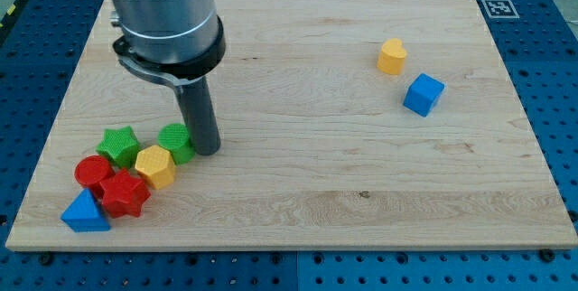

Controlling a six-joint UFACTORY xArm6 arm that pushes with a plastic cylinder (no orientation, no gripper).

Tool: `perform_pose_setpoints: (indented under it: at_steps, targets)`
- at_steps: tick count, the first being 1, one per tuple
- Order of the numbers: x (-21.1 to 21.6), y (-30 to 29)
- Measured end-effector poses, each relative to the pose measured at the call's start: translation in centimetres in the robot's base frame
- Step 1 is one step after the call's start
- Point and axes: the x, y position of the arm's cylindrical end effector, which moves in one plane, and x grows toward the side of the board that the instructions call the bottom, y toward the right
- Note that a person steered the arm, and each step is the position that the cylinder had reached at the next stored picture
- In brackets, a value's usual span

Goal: Slide yellow heart closer to the yellow hexagon

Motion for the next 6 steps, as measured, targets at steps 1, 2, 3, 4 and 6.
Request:
perform_pose_setpoints:
  at_steps: [1, 2, 3, 4, 6]
  targets:
    - [-0.6, 3.8]
    - [-7.1, 7.8]
    - [-16.9, 11.9]
    - [-24.4, 18.0]
    - [-19.7, 27.0]
